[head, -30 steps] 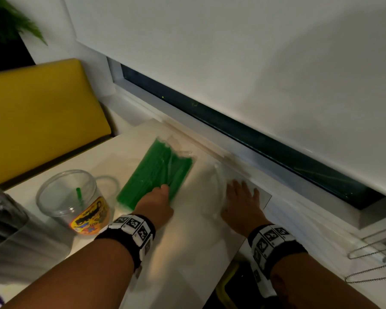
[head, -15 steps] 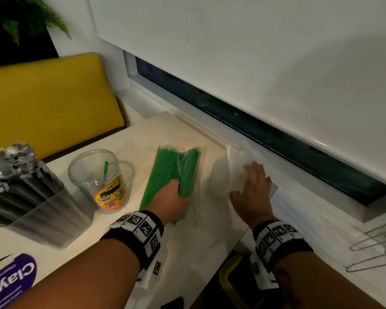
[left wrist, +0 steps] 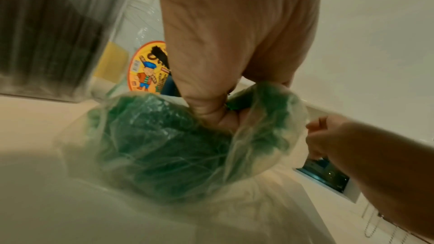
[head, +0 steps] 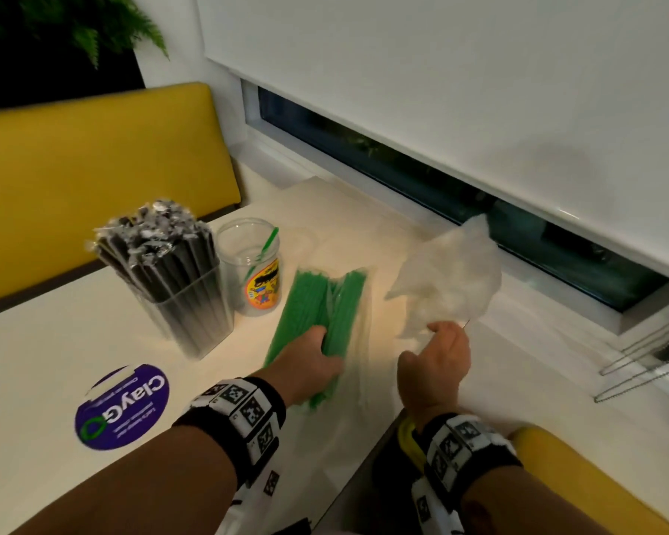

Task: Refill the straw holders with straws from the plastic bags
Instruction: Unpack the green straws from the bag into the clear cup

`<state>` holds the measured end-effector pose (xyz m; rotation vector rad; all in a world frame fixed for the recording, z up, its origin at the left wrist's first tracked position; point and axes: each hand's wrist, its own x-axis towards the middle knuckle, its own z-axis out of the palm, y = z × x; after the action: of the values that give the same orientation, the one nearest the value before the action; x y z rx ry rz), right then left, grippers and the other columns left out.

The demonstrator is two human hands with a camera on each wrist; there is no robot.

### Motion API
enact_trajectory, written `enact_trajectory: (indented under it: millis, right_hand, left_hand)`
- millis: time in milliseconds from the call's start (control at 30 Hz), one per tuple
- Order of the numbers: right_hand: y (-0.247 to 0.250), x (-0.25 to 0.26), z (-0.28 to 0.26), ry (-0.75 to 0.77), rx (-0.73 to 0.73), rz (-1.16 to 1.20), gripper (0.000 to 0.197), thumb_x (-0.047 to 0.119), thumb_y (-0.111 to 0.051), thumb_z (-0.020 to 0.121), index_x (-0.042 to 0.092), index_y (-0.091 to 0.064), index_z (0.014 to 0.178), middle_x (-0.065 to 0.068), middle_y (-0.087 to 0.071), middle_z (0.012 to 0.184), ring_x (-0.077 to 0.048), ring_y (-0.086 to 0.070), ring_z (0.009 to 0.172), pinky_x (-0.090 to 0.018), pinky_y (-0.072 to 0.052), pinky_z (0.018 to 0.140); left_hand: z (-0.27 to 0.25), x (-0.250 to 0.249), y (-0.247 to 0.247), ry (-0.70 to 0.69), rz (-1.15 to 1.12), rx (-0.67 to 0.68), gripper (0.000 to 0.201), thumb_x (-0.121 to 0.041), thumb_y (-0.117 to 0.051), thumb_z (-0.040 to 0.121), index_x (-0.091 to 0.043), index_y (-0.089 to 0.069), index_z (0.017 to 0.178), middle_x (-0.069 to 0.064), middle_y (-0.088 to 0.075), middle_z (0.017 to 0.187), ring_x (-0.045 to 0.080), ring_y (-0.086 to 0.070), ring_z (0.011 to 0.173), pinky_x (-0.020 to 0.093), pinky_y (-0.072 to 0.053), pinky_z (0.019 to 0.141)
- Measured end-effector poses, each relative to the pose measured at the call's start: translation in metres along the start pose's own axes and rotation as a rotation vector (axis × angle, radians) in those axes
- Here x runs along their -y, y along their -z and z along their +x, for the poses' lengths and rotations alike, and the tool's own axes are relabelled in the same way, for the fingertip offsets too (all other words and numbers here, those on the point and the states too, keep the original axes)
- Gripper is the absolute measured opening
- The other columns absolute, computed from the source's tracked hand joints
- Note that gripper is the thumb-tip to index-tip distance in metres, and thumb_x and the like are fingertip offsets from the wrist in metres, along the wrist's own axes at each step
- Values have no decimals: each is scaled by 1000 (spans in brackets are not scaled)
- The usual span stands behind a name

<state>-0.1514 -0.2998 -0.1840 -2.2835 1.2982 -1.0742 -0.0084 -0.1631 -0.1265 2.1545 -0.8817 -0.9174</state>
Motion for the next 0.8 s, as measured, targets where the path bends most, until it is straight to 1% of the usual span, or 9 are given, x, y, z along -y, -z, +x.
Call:
enact_trajectory:
  millis: [67,200,267,333,433,567,633,733,800]
  right_hand:
    - [-3,8,-38,-119,219,25,41,15,-66,72,8,-53,110,-8,-56,105,-27,-54,98,-36,-45,85]
    - [-11,22,-72,-158,622,0,64,45,-73,79,11,-47,126,-4,-59,113,-23,-58,104,-31,-45,84]
    - [-8,32,-71,-138,728,21,66,35,-73,80,16,-40,135,1,-58,111,-19,-58,102,-29,-45,82]
    - [0,41,-68,-112,805,48,58,19,-66,83,23,-39,134,6,-58,91,-14,-59,80,-24,-45,67]
    - [20,56,-59,-215,807,288,54,6,-61,84,34,-47,129,0,-57,91,-13,-59,65,-23,-50,58]
    - [64,94,-42,-339,759,658,33,-9,-55,86,14,-68,107,-5,-53,73,-11,-52,56,-17,-45,53]
    - [88,114,-33,-333,756,833,24,-11,-57,87,6,-70,99,-6,-59,72,-11,-54,60,-18,-47,59]
    - [109,137,-23,-253,828,990,20,2,-55,94,4,-72,104,-12,-69,86,-17,-62,76,-30,-53,82]
    - [104,143,-23,-146,842,855,21,3,-56,95,6,-73,106,-5,-71,86,-8,-63,76,-22,-52,81]
  left_hand:
    - [-14,7,5,2,-43,-5,24,-25,-58,88,-16,-49,108,8,-62,102,26,-62,91,34,-50,74]
    - [-35,20,16,91,-343,-13,25,-15,-60,85,-21,-52,108,7,-64,99,29,-66,91,37,-56,76]
    - [-41,29,22,143,-510,8,34,-12,-58,81,-15,-55,115,17,-67,101,33,-68,82,39,-56,66]
    - [-47,39,28,164,-642,29,41,-7,-53,82,-13,-54,123,22,-66,95,29,-65,64,30,-52,54]
    - [-57,50,36,179,-697,56,40,-2,-45,86,-13,-55,123,22,-65,95,28,-64,65,29,-51,57]
    - [-57,57,48,97,-457,79,55,-17,-50,71,-20,-56,126,14,-70,111,32,-68,97,41,-55,89]
    - [-53,58,54,17,-151,30,51,-18,-53,83,-22,-52,134,6,-65,121,26,-63,106,34,-51,95]
    - [-45,53,60,-96,280,-200,54,-20,-58,92,-20,-44,145,8,-50,141,25,-49,127,30,-38,106]
    - [-45,38,61,-207,149,-364,34,-33,-60,93,-20,-62,125,3,-60,127,22,-57,117,32,-42,101]
